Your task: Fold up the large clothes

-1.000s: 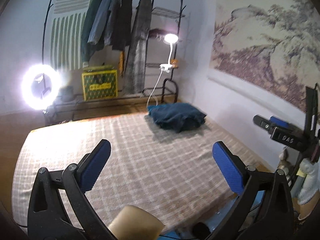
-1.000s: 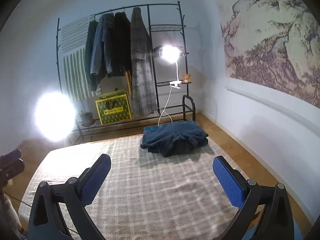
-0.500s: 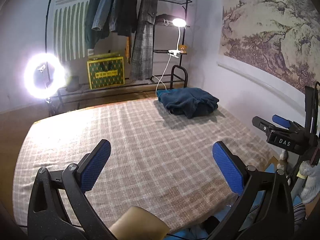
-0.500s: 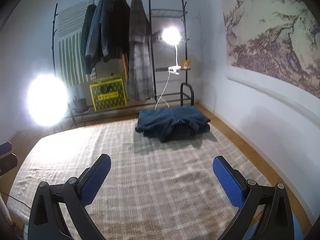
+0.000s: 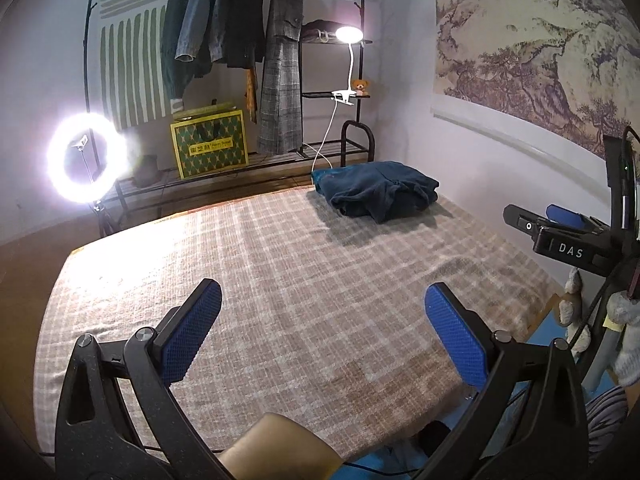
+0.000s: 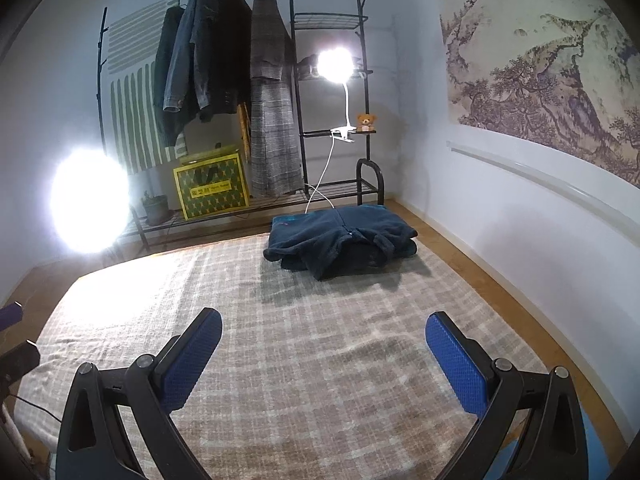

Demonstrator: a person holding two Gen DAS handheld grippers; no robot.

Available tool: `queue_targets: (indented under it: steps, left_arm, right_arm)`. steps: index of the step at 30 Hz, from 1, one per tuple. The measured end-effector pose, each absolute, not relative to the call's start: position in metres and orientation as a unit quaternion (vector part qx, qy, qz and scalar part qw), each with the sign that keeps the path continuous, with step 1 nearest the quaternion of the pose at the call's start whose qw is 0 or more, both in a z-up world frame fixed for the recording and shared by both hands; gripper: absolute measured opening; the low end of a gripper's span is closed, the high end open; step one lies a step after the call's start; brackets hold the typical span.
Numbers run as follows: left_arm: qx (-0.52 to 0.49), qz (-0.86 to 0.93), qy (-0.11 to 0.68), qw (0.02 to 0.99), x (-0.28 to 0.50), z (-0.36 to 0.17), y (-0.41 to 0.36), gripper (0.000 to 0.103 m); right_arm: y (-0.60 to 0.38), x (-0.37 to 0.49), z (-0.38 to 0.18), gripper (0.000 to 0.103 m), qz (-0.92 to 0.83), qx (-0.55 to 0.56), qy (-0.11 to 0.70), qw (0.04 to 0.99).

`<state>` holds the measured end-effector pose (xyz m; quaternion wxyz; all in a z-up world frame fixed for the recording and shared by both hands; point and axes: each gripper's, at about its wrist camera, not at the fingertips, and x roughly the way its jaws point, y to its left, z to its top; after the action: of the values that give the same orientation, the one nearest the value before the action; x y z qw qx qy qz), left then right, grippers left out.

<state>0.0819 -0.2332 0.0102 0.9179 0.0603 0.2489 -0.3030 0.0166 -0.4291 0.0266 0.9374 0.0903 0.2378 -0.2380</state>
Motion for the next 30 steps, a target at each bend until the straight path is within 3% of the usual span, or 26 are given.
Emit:
queue_targets:
  steps: [30]
  left_arm:
    - [0.06, -0.299, 0.241, 0.921, 0.0779, 0.0144, -0.2287, 0.103]
  right_arm:
    - [-0.4299, 0.0141, 0.0253, 0.103, -0.229, 0.097, 0.239, 0.939]
